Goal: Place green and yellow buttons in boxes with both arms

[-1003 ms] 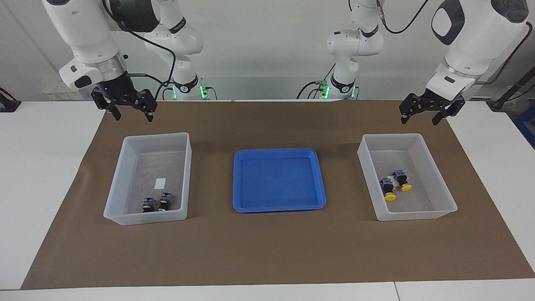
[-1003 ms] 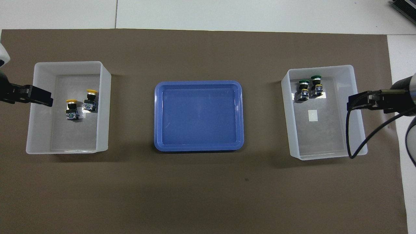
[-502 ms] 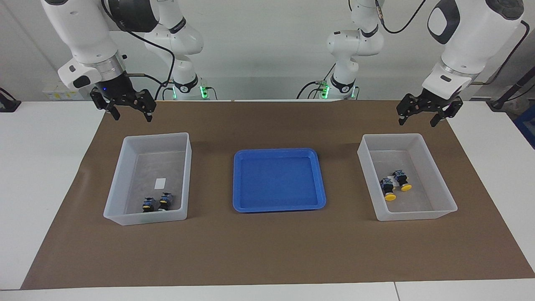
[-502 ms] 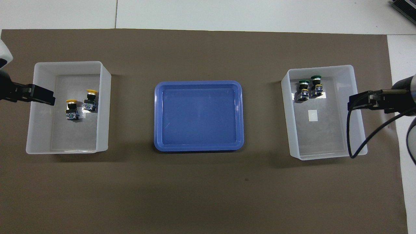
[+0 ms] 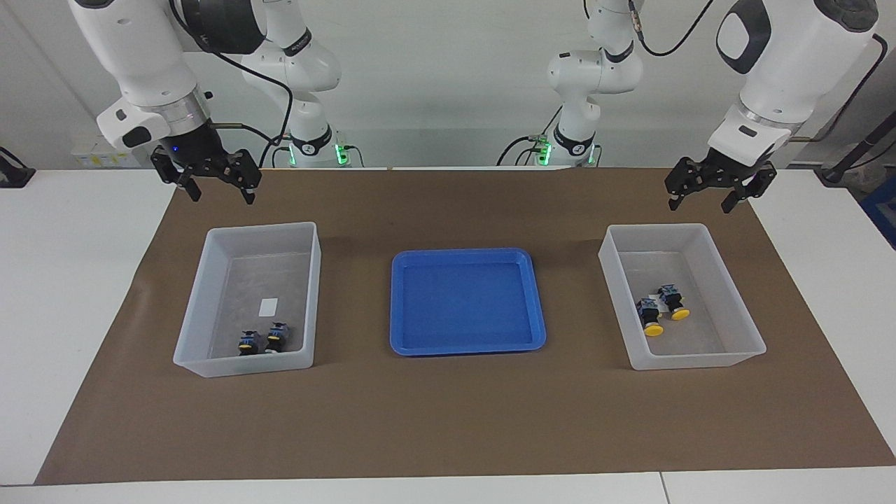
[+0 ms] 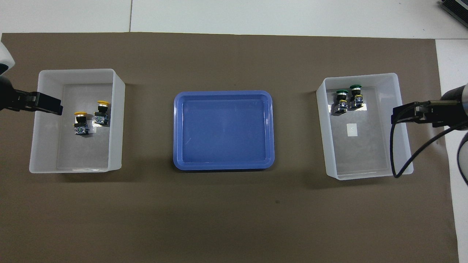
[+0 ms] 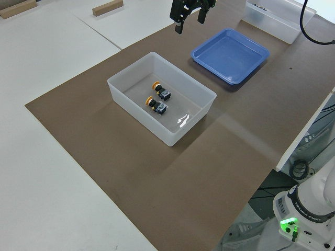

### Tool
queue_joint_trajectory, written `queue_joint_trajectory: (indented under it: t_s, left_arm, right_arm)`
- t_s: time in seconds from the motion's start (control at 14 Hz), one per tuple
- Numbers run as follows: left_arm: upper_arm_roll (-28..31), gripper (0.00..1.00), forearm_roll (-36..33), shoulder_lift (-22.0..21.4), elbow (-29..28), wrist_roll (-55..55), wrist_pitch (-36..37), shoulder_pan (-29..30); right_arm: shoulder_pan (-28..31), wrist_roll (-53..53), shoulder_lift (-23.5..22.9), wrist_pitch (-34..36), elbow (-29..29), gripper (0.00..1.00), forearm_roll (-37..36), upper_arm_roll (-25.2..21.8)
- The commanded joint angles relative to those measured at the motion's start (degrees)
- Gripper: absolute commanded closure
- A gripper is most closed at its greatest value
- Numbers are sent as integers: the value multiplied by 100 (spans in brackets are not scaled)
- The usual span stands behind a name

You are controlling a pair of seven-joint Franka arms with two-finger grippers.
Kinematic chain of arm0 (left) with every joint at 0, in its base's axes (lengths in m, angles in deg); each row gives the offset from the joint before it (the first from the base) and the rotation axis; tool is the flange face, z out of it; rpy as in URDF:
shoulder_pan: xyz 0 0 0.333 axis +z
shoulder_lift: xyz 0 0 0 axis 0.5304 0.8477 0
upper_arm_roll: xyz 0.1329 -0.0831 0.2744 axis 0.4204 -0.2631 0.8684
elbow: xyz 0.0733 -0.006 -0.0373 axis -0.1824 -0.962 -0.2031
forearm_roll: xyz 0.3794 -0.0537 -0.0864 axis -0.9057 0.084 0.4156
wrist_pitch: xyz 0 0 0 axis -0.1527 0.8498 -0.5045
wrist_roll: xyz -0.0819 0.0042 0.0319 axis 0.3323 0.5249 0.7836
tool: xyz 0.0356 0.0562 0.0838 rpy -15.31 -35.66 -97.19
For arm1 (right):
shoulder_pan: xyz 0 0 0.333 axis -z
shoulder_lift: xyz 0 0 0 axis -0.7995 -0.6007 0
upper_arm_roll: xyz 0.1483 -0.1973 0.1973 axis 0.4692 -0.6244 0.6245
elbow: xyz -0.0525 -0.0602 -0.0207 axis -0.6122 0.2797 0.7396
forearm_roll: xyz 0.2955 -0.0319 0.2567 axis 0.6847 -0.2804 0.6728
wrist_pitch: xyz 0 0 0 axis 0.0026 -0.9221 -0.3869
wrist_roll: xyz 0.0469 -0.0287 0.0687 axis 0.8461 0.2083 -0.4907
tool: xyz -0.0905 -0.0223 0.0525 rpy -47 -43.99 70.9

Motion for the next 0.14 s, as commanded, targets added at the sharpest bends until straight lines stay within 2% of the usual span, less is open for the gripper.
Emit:
queue_joint_trajectory:
  t_s: [0.0,0.07]
  left_arm:
    - [39,0,21,-31,19,-71,-69,-46]
    - [39,0,48,-31,19,-80,-86,-38]
  right_arm:
    - [29,115,143,-143,-172,0,77,-15]
    - [37,124,143,-143,-172,0,77,-15]
